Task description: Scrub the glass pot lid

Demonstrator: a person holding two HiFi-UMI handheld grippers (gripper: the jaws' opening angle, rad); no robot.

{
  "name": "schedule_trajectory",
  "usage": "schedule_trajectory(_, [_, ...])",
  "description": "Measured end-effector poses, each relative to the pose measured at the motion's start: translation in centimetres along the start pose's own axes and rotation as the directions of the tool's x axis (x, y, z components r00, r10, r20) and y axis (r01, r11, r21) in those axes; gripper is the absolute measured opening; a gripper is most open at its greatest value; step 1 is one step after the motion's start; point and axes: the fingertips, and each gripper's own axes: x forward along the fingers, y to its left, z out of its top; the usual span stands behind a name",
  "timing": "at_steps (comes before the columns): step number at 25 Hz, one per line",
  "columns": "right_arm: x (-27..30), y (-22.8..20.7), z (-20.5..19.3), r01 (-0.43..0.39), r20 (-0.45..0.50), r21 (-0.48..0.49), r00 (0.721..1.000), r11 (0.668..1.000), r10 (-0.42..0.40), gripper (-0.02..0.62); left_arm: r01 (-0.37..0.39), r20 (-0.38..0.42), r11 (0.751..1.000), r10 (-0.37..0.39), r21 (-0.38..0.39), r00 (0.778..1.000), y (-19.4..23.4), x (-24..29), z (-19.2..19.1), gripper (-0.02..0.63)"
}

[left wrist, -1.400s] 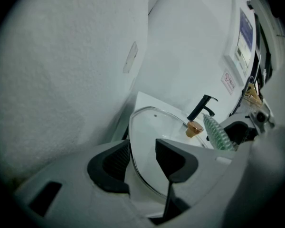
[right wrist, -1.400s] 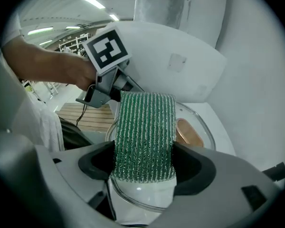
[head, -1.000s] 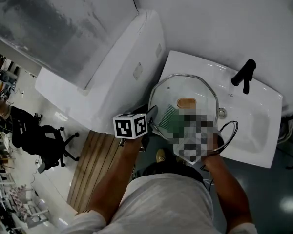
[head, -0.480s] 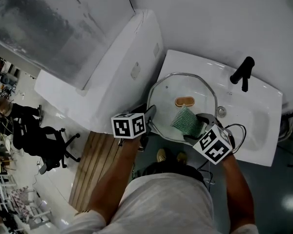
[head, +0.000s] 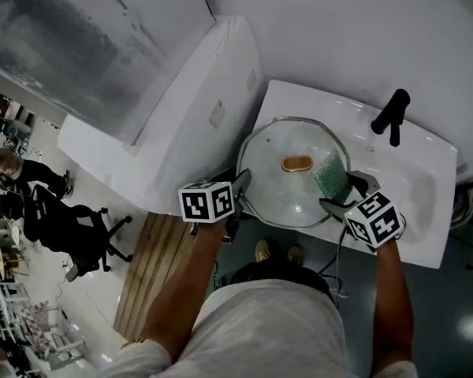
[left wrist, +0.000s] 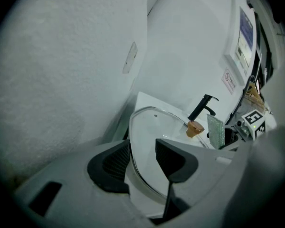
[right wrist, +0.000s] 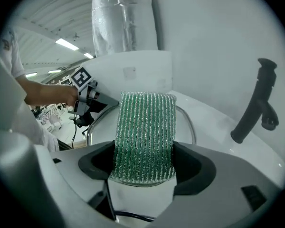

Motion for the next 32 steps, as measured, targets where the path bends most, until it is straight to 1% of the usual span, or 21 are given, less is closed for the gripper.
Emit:
schedule_trajectory(5, [-0.4, -1.8, -0.4, -0.001, 0.087, 0.131, 0.996, 0.991, -0.010, 0.348, -0.005, 0.000, 1.000, 0.005, -0.002, 1.000, 0.0, 0.0, 0.0, 0.181])
schedule_trajectory(7, [-0.6, -2.0, -0.4, 0.000, 0.111, 0.158, 0.994, 0.987, -0.018, 0.348, -0.004, 0.001, 1.000, 0.004, -0.003, 1.000, 0.0, 0.0, 0.0, 0.181])
schedule_trajectory(8, [-0.8, -1.9, -0.3, 0.005, 0.117, 0.155, 0.993, 0.988, -0.023, 0.348, -0.004, 0.002, 1.000, 0.004, -0.003, 1.000, 0.0, 0.0, 0.0, 0.181])
schedule_trajectory(10, [-1.2, -1.2, 0.1, 0.023, 0.110, 0.109, 0.993, 0.994, -0.035, 0.348, -0.005, 0.003, 1.000, 0.005, -0.003, 1.000, 0.0, 0.0, 0.0, 0.181])
schedule_trajectory(12, [-1.7, 0.2, 0.7, 0.049, 0.075, 0.016, 0.996, 0.999, -0.051, 0.348, -0.007, 0.004, 1.000, 0.007, -0.002, 1.000, 0.0, 0.0, 0.0, 0.181])
schedule_trajectory(14, [-1.9, 2.0, 1.3, 0.065, 0.029, -0.095, 0.998, 0.993, -0.062, 0.348, -0.008, 0.005, 1.000, 0.008, -0.002, 1.000, 0.1, 0.0, 0.0, 0.181])
schedule_trajectory(18, [-1.3, 5.8, 2.3, 0.044, -0.049, -0.288, 0.997, 0.957, -0.061, 0.348, -0.008, 0.007, 1.000, 0.008, -0.003, 1.000, 0.0, 0.0, 0.0, 0.181])
schedule_trajectory(21, [-0.5, 8.1, 2.5, 0.010, -0.096, -0.380, 0.994, 0.925, -0.050, 0.348, -0.008, 0.006, 1.000, 0.008, -0.004, 1.000, 0.0, 0.0, 0.0, 0.181])
schedule_trajectory(24, [0.6, 9.9, 2.1, -0.035, -0.138, -0.442, 0.990, 0.896, -0.029, 0.348, -0.012, 0.006, 1.000, 0.012, -0.004, 1.000, 0.0, -0.1, 0.0, 0.181])
schedule_trajectory(27, [1.9, 11.2, 1.4, -0.071, -0.172, -0.476, 0.985, 0.876, -0.013, 0.348, -0.012, 0.006, 1.000, 0.012, -0.005, 1.000, 0.1, 0.0, 0.0, 0.181])
schedule_trajectory(30, [2.6, 11.8, 0.8, -0.090, -0.193, -0.494, 0.981, 0.865, -0.008, 0.348, -0.012, 0.007, 1.000, 0.012, -0.006, 1.000, 0.0, -0.1, 0.0, 0.181])
schedule_trajectory(32, [2.8, 11.8, 0.4, -0.097, -0.200, -0.496, 0.980, 0.863, -0.004, 0.348, -0.014, 0.007, 1.000, 0.014, -0.007, 1.000, 0.0, -0.1, 0.0, 0.181])
